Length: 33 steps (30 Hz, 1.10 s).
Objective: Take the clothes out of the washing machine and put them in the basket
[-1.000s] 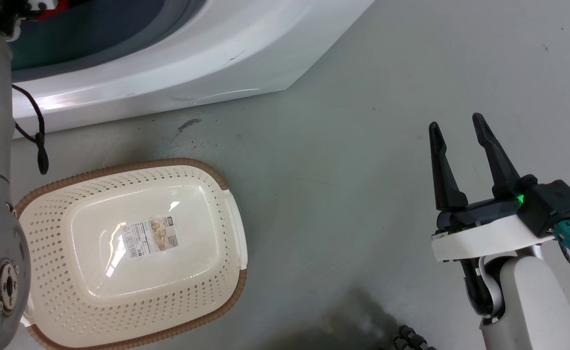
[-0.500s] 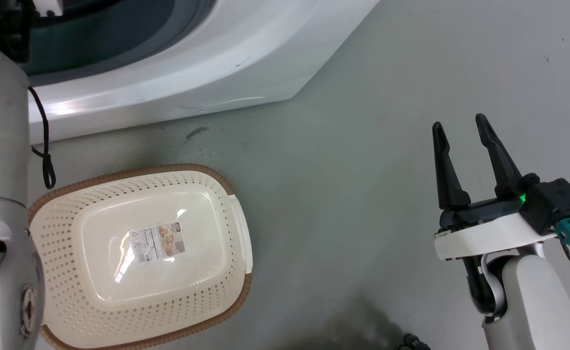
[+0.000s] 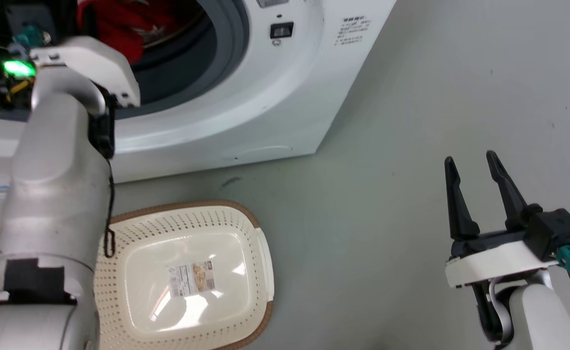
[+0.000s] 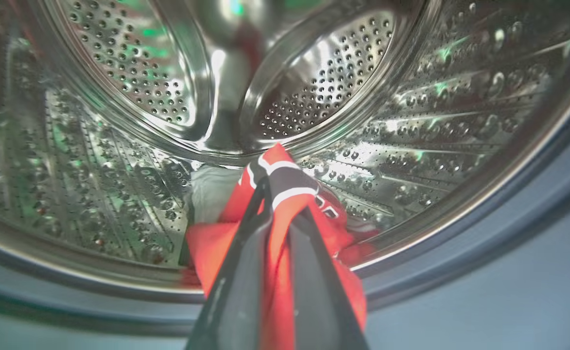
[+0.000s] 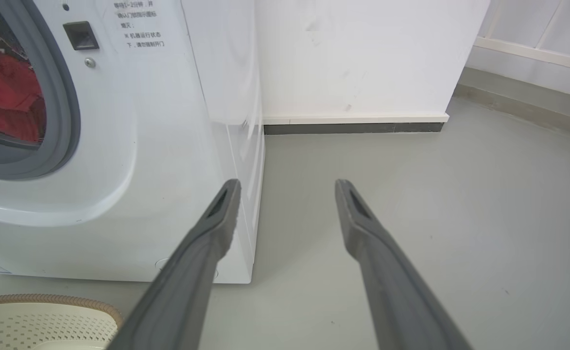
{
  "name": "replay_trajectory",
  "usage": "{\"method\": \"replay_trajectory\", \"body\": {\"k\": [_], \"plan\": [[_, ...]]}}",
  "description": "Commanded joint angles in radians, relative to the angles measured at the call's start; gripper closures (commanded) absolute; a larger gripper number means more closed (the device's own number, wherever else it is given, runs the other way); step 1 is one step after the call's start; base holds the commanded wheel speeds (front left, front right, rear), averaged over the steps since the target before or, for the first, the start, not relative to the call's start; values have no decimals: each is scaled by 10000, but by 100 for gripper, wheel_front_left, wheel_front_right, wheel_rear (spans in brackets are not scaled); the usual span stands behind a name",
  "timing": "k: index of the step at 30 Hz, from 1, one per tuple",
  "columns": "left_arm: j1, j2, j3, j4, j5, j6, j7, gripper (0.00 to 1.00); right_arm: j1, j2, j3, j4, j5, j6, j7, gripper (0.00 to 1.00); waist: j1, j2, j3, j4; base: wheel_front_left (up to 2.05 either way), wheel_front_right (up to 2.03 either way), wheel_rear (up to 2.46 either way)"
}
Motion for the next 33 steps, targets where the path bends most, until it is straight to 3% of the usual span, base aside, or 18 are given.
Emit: {"method": "replay_trajectory", "body": {"k": [1,18,33], "plan": [[315,-64,21,-72,-57,-54,-110,100,216,4,-77,50,-62,-7,-36,0,0,0,-657,313,0,0,0],[3463,-759,516,-3104,-224,-596,-150,100,1633,2,-353,-89,-145,-7,308,0,0,0,-3026,923,0,0,0],[6143,-1326,222,-7138,-114,-725,-141,100,2472,4,-575,-642,-150,-7,745,0,0,0,-3905,1454,0,0,0]]}}
